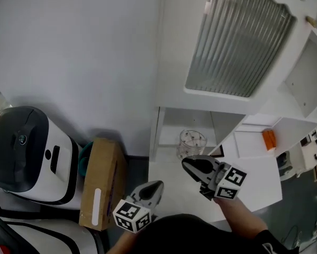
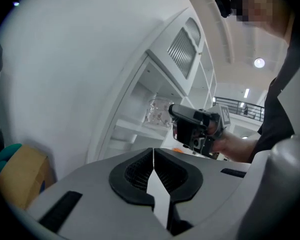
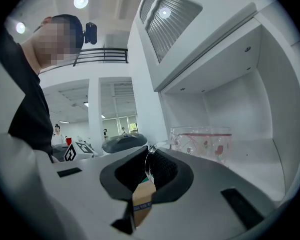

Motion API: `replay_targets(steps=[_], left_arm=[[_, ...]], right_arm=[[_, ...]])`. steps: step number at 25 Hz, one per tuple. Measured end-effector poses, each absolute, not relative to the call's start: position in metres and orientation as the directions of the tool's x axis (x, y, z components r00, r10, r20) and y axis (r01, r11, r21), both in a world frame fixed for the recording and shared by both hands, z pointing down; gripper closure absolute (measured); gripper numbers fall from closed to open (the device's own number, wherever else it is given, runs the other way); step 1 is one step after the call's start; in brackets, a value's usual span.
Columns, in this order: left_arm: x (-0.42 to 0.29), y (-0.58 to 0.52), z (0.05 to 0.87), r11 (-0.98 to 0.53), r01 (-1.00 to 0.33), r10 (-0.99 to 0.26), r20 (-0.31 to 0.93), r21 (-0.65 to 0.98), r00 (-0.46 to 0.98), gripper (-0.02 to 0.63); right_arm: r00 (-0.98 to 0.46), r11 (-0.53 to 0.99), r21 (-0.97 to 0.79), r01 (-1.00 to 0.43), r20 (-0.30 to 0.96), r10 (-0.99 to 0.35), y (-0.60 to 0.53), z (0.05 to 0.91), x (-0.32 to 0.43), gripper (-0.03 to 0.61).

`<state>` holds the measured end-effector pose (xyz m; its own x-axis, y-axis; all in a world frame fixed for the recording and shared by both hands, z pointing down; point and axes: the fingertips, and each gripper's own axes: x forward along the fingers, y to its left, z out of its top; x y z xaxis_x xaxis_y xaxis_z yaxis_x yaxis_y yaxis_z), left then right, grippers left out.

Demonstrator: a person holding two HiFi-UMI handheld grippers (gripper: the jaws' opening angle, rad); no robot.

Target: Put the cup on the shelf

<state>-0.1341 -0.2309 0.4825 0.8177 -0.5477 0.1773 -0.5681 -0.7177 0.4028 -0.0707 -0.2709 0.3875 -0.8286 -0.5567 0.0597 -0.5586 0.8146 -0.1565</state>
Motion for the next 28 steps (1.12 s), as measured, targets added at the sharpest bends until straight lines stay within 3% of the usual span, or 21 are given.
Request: replay_targets(steps=[10, 28], left_arm=[[-0.142, -0.227, 0.489, -0.685, -0.593, -0.580, 0.175, 0.424, 0.795, 0.595], [-0.135, -0.214, 0.498, -0.663, -0.605, -0.587, 0.194, 0.441, 0.786, 0.595]], right_arm=[[-0.843, 0.827, -0.165, -0.537, 0.059, -0.535, -0.314, 0.378, -0.078, 0.555], [-0.777, 0.748, -0.215, -0.628, 0.126, -0.617, -0.361, 0.396, -0.021, 0.555]])
